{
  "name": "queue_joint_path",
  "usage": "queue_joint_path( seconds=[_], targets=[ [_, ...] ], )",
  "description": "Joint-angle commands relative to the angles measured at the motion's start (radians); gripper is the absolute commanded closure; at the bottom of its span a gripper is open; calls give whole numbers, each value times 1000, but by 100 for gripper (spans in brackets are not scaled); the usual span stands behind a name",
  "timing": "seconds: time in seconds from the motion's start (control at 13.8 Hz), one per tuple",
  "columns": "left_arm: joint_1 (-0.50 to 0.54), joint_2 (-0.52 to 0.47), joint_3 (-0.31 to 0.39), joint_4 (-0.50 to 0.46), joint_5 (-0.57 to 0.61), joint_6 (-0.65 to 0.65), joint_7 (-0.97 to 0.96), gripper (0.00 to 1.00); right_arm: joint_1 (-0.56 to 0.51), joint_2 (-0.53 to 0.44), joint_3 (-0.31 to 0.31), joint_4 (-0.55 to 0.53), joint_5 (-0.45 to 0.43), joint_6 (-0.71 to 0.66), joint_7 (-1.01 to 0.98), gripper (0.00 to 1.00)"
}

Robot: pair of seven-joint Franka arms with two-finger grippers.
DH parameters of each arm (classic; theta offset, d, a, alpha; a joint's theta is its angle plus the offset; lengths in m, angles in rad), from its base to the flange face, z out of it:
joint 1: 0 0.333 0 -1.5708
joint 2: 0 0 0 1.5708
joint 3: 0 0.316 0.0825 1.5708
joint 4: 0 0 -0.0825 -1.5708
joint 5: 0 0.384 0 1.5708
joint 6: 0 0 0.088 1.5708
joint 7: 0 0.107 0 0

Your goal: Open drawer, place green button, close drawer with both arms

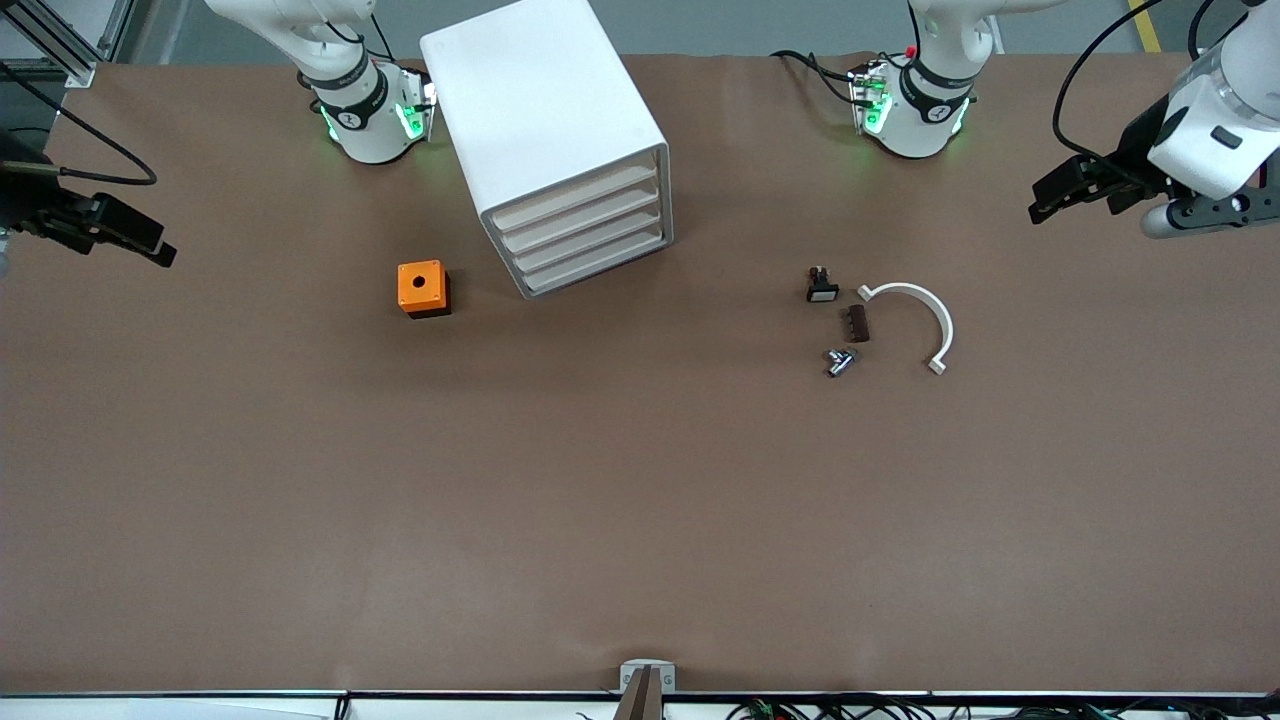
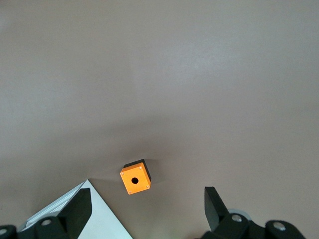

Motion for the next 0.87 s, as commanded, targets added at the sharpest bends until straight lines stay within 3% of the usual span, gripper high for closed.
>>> queue_joint_path(
  seconds=[0.0, 0.22, 0.51, 0.8],
  targets=[
    [5, 31, 0, 94, 27, -3, 20, 1, 15, -27, 1, -34, -16, 17, 37, 0],
    [4, 137, 3, 241, 30, -21, 16, 1, 44, -30, 1, -36, -14, 26, 79, 0],
    [5, 240, 3, 346, 34, -21, 29, 1, 38, -27, -4, -41, -14, 45, 68, 0],
    [31, 243, 11, 329, 35, -29, 106, 1, 32, -27, -7, -45, -16, 57, 57, 0]
  ],
)
